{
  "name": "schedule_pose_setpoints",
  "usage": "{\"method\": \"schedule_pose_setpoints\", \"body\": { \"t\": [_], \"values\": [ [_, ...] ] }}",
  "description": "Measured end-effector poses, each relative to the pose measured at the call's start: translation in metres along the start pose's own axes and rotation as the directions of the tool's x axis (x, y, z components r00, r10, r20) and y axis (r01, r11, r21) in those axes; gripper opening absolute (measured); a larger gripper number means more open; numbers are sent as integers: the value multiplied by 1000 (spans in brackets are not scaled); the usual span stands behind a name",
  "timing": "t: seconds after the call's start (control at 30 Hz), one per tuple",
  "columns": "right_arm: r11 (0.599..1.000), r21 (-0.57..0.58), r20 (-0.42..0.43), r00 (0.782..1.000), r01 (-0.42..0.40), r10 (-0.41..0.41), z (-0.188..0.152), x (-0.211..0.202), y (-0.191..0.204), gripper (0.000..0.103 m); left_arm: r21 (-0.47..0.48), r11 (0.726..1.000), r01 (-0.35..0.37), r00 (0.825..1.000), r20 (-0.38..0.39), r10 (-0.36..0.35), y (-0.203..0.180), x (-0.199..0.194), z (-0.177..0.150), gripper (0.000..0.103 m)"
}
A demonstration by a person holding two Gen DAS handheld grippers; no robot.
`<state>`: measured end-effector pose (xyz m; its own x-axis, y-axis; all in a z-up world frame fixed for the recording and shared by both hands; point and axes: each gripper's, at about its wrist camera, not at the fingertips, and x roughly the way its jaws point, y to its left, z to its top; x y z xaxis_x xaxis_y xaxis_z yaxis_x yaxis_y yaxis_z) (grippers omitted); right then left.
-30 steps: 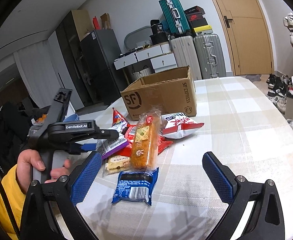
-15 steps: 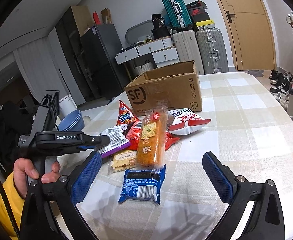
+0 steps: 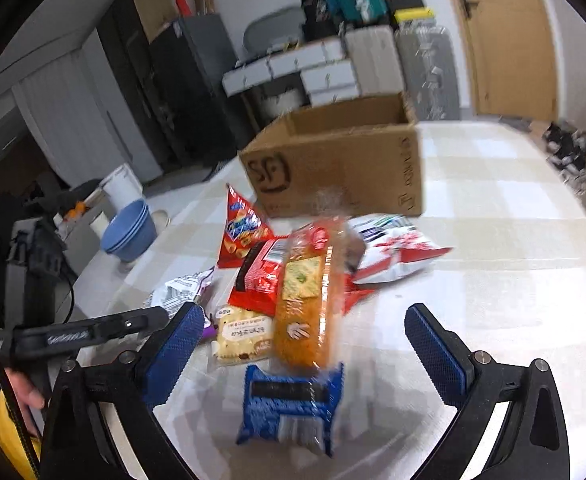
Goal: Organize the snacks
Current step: 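Grasp the wrapped orange bread loaf with the right tool while the left holds its bag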
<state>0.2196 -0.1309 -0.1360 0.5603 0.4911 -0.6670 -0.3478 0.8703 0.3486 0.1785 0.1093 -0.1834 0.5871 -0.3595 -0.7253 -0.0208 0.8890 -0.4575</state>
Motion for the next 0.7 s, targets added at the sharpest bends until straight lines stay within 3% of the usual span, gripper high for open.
{"method": "schedule_pose_setpoints", "body": {
  "t": [0.1,0.17,0.23,0.37,0.5,0.7],
  "values": [
    [999,26,-48,998,-26,27,5,22,-2,98,-20,999,30,999,13,-30,6,-6,-2,20],
    [999,23,-75,997,-22,23,7,34,-2,77,-20,1000,20,1000,14,-20,10,-8,-3,20],
    [1000,18,-111,994,-11,13,7,44,-2,73,-22,999,28,1000,10,-28,11,-8,-4,20],
    [997,66,-147,988,-37,47,3,56,-9,48,-25,999,35,999,4,-35,11,-7,-6,20],
    [991,119,-118,990,-65,79,2,50,-20,40,-15,999,34,999,14,-34,7,-11,-6,20],
    [988,113,-59,992,-102,109,2,31,-16,39,-14,999,36,999,24,-35,5,-18,-7,20]
  ]
}}
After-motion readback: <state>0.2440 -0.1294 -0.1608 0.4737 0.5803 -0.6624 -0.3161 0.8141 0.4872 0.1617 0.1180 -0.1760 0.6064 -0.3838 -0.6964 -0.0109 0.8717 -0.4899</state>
